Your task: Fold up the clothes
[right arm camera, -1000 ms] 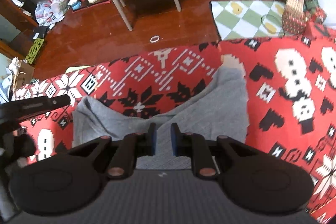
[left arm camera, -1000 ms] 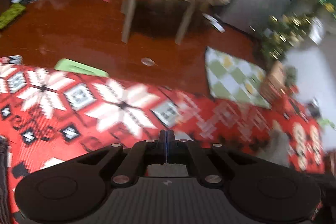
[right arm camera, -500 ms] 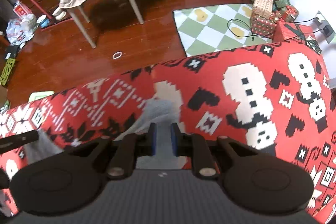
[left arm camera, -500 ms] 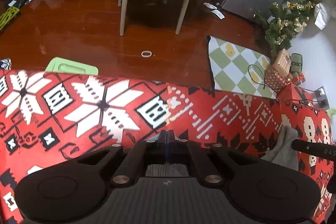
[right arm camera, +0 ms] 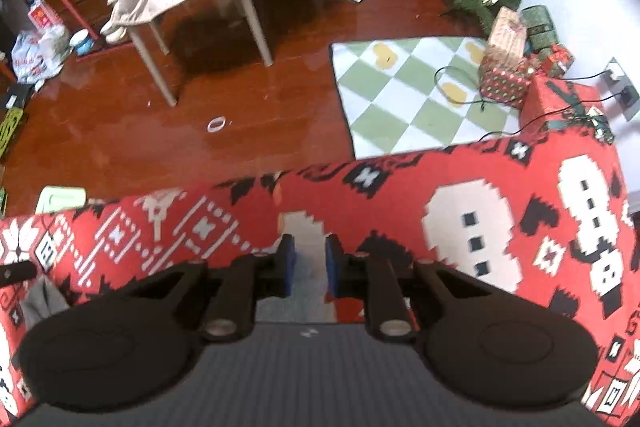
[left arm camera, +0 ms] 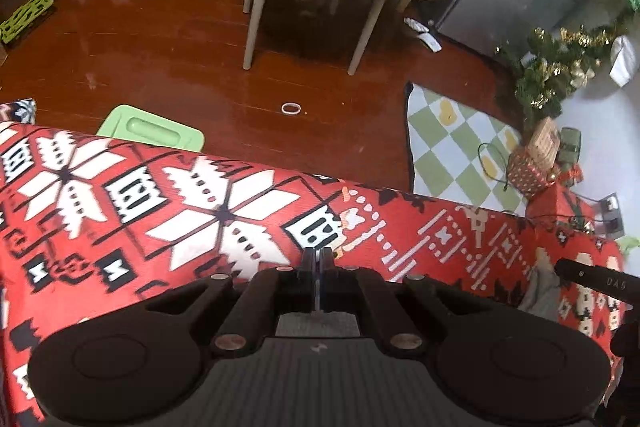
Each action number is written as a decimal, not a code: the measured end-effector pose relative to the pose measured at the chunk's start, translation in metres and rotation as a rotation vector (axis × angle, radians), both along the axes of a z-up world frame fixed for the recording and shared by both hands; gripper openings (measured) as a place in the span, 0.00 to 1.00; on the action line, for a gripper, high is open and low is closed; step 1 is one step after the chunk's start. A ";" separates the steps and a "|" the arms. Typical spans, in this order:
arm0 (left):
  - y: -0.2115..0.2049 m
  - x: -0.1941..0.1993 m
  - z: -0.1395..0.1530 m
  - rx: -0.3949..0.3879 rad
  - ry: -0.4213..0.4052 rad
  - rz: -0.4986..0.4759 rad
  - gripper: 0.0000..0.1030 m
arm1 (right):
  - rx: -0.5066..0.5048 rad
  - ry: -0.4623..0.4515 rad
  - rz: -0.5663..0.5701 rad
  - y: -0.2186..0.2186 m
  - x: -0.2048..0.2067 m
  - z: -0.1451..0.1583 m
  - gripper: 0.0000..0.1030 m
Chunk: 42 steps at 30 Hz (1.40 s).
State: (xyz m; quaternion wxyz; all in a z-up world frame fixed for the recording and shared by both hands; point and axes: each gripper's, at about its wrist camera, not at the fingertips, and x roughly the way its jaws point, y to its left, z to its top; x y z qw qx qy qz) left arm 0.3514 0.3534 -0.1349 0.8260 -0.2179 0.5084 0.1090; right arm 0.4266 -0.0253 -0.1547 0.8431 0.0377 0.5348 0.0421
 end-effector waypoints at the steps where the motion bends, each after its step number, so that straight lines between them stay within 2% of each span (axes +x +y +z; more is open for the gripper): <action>1: 0.000 -0.005 0.005 -0.005 -0.006 0.000 0.01 | 0.011 -0.006 -0.009 -0.002 -0.002 0.005 0.17; 3: -0.003 -0.017 0.014 -0.025 -0.012 -0.002 0.01 | 0.041 -0.009 -0.013 -0.003 -0.011 0.014 0.17; 7: -0.023 -0.049 0.026 -0.098 -0.010 -0.018 0.01 | 0.075 0.024 0.054 0.019 -0.049 0.028 0.17; 12: -0.063 -0.077 0.017 -0.158 0.020 -0.084 0.01 | 0.128 0.108 0.125 0.055 -0.108 0.023 0.17; 17: -0.089 -0.081 -0.001 -0.076 0.039 -0.143 0.02 | 0.168 0.118 0.209 0.087 -0.135 0.011 0.17; 22: -0.073 -0.077 -0.016 -0.055 0.060 -0.053 0.02 | 0.179 0.092 0.271 0.115 -0.119 -0.003 0.18; 24: -0.069 -0.080 -0.012 -0.061 0.051 -0.040 0.02 | 0.179 0.086 0.277 0.123 -0.112 -0.006 0.18; 28: -0.060 -0.084 -0.002 -0.072 0.032 -0.013 0.06 | 0.201 0.078 0.250 0.117 -0.108 0.002 0.18; 32: -0.055 -0.095 0.008 -0.098 0.017 -0.001 0.07 | 0.209 0.084 0.248 0.102 -0.125 0.018 0.18; 39: -0.061 -0.086 0.000 -0.060 0.003 -0.079 0.07 | 0.210 0.137 0.238 0.072 -0.173 0.028 0.20; 42: -0.061 -0.081 -0.004 -0.060 0.003 -0.102 0.16 | 0.193 0.161 0.244 0.068 -0.194 0.027 0.22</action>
